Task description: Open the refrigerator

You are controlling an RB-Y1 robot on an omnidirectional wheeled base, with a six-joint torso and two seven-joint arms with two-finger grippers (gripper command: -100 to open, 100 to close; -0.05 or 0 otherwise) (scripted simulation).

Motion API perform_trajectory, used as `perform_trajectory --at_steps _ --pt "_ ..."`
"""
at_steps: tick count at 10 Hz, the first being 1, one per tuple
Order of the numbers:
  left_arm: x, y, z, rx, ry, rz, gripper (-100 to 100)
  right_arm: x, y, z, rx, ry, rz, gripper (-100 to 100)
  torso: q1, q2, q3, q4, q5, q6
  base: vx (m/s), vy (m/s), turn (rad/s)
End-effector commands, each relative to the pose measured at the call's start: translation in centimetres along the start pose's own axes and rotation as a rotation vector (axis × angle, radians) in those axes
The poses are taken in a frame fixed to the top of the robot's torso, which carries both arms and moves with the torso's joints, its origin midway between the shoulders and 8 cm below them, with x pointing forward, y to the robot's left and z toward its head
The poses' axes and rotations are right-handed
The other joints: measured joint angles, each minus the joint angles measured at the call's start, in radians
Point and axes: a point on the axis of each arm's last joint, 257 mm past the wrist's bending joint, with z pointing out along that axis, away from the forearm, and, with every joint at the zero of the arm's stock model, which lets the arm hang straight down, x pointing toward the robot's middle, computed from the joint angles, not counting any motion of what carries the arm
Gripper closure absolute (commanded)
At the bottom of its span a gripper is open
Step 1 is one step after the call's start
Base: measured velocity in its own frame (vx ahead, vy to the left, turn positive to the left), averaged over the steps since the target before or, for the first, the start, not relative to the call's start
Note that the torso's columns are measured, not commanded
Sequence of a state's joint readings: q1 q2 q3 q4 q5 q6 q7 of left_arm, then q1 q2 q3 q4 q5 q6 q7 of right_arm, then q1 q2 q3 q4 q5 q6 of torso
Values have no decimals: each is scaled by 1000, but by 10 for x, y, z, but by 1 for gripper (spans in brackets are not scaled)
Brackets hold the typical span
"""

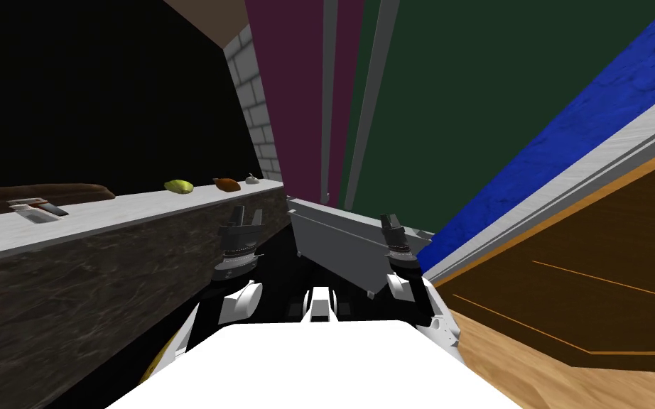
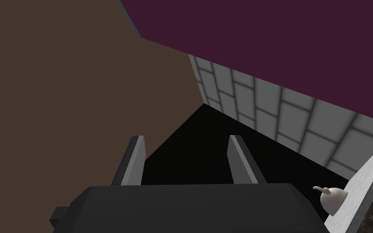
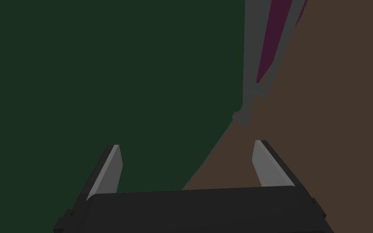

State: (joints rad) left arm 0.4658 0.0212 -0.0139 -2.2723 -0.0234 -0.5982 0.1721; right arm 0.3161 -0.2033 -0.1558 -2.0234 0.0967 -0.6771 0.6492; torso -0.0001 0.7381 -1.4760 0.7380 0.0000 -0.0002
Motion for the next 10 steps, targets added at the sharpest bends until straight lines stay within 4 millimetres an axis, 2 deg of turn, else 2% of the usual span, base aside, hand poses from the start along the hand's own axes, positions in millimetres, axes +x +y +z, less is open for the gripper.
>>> perform_trajectory --at_steps 1,10 --pt "0 0 0 0 0 0 0 -1 0 2 -22 -11 -91 -100 -1 1 1 0 0 0 32 45 -108" --pt "0 0 0 0 0 0 0 -3 -2 7 -70 -49 -372 -100 -1 0 0 0 0 0 22 46 -56"
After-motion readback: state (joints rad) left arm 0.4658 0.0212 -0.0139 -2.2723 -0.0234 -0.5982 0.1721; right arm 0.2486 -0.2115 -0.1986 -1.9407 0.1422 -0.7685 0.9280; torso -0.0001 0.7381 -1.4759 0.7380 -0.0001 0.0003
